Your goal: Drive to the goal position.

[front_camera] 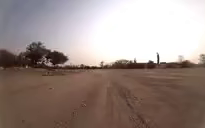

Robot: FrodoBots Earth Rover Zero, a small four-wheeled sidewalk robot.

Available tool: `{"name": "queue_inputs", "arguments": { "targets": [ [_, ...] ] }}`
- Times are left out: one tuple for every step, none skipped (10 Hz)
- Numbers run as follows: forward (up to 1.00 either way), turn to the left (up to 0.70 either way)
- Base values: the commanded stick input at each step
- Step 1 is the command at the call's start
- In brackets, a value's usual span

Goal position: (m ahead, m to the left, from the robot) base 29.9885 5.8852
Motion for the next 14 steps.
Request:
{"name": "queue_inputs", "arguments": {
  "targets": [
    [0.7, 0.0],
    [0.7, 0.0],
    [0.7, 0.0],
    [0.7, 0.0],
    [0.7, 0.0],
    [0.7, 0.0],
    [0.7, 0.0],
    [0.7, 0.0],
    [0.7, 0.0],
    [0.7, 0.0],
    [0.7, 0.0],
    [0.7, 0.0],
    [0.7, 0.0],
    [0.7, 0.0]
  ]
}}
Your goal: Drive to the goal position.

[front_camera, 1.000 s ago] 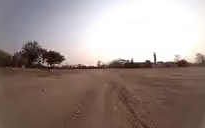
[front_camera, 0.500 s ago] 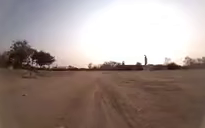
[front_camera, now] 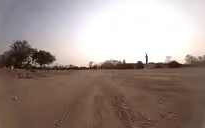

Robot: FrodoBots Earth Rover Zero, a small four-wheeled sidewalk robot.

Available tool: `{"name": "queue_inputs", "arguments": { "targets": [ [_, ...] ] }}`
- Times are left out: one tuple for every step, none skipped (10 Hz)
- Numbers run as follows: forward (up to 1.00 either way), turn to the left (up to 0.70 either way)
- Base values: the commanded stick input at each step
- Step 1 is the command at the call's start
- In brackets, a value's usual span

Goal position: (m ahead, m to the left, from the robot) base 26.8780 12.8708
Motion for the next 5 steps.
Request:
{"name": "queue_inputs", "arguments": {
  "targets": [
    [0.7, 0.0],
    [0.7, 0.0],
    [0.7, 0.0],
    [0.7, 0.0],
    [0.7, 0.0]
  ]
}}
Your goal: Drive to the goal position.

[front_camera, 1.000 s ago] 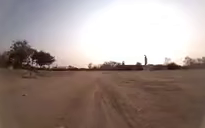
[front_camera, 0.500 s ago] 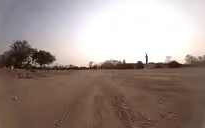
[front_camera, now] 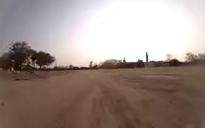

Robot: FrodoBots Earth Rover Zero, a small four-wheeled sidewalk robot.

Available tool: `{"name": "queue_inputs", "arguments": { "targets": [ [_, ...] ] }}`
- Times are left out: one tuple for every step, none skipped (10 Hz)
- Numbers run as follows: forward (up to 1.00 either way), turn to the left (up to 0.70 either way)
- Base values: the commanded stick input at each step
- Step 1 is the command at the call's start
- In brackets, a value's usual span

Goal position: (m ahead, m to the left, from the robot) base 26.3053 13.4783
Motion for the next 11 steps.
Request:
{"name": "queue_inputs", "arguments": {
  "targets": [
    [0.7, 0.0],
    [0.7, 0.0],
    [0.7, 0.0],
    [0.7, 0.0],
    [0.7, 0.0],
    [0.7, 0.0],
    [0.7, 0.0],
    [0.7, 0.0],
    [0.7, 0.0],
    [0.7, 0.0],
    [0.7, 0.0]
  ]
}}
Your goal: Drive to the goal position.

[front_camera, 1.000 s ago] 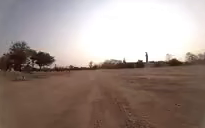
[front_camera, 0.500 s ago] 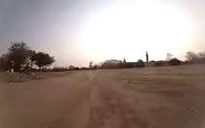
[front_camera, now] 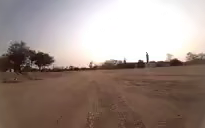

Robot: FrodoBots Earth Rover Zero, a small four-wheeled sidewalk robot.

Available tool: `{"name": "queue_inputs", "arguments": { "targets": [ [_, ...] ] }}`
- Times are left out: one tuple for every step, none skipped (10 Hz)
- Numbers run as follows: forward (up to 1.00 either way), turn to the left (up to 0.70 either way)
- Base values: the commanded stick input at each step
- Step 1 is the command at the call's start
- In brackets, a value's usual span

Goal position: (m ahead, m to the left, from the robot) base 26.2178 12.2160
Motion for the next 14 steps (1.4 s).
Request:
{"name": "queue_inputs", "arguments": {
  "targets": [
    [0.7, 0.0],
    [0.7, 0.0],
    [0.7, 0.0],
    [0.7, 0.0],
    [0.7, 0.0],
    [0.7, 0.0],
    [0.7, 0.0],
    [0.7, 0.0],
    [0.7, 0.0],
    [0.7, 0.0],
    [0.7, 0.0],
    [0.7, 0.0],
    [0.7, 0.0],
    [0.7, 0.0]
  ]
}}
